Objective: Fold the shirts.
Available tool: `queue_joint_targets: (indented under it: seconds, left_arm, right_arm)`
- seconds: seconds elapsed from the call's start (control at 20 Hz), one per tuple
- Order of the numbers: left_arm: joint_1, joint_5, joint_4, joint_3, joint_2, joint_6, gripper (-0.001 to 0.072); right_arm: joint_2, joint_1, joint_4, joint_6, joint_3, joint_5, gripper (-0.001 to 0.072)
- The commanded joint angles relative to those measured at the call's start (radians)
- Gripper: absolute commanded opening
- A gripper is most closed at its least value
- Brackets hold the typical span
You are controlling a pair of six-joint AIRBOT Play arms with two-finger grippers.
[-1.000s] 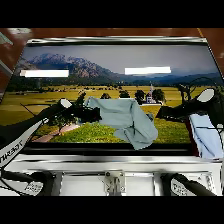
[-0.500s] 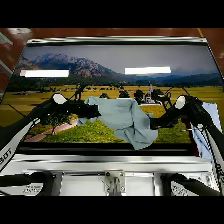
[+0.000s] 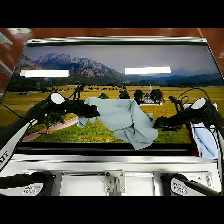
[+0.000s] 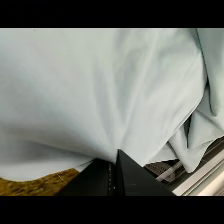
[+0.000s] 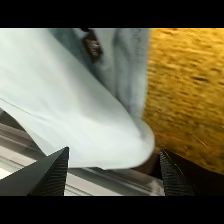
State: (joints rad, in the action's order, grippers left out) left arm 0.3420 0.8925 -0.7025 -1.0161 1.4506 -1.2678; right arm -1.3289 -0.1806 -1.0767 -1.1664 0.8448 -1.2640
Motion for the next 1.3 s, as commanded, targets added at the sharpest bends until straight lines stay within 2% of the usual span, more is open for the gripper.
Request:
queue_joint_targets:
  seconds: [0.0, 0.05, 0.15, 0.2, 0.25, 0.3, 0.35, 0.45, 0.65, 0.85, 1.1, 1.15, 1.25]
  left_arm:
    - [-0.001, 0.01, -0.001, -0.001, -0.002, 0.003, 0.0031]
    - [-0.001, 0.01, -0.002, -0.001, -0.003, 0.003, 0.0031]
    - [-0.001, 0.01, -0.002, -0.001, -0.003, 0.005, 0.0031]
    - [-0.001, 0.01, -0.002, -0.001, -0.003, 0.005, 0.0031]
    - [-0.002, 0.01, -0.002, -0.002, -0.003, 0.005, 0.0031]
    - [-0.004, 0.01, -0.002, -0.003, -0.005, 0.011, 0.0031]
    - [-0.009, 0.011, -0.002, -0.01, -0.007, 0.027, 0.0031]
    - [-0.028, 0.01, -0.002, -0.044, -0.028, 0.065, 0.003]
    - [-0.125, 0.011, -0.001, -0.224, -0.166, 0.07, 0.003]
    - [-0.214, 0.01, -0.001, -0.533, -0.368, 0.046, 0.003]
    - [-0.225, 0.034, -0.016, -0.819, -0.545, 0.024, 0.003]
    - [-0.226, 0.053, -0.069, -0.83, -0.576, -0.009, 0.003]
    - [-0.225, 0.145, -0.211, -0.831, -0.631, -0.15, 0.003]
  right_arm:
    - [-0.067, 0.049, 0.07, 0.023, -0.018, 0.071, 0.0672]
    - [-0.083, 0.068, 0.068, 0.022, -0.018, 0.088, 0.0669]
    - [-0.091, 0.086, 0.049, 0.014, -0.018, 0.122, 0.055]
    - [-0.091, 0.086, 0.049, 0.004, -0.018, 0.134, 0.044]
    - [-0.089, 0.081, 0.045, -0.003, -0.017, 0.135, 0.0268]
    - [-0.084, 0.076, 0.045, -0.003, -0.013, 0.127, 0.0127]
    - [-0.071, 0.071, 0.042, -0.004, -0.004, 0.105, 0.0066]
    - [-0.015, 0.069, 0.031, -0.003, 0.035, 0.049, 0.0065]
    - [0.195, 0.069, -0.055, 0.017, 0.242, -0.046, 0.0065]
    - [0.42, 0.07, -0.118, -0.016, 0.614, 0.019, 0.0064]
    - [0.509, 0.07, -0.085, -0.109, 1.052, 0.04, 0.0064]
    - [0.517, 0.07, -0.096, -0.129, 1.106, 0.038, 0.0064]
    - [0.537, 0.071, -0.108, -0.176, 1.166, 0.027, 0.0064]
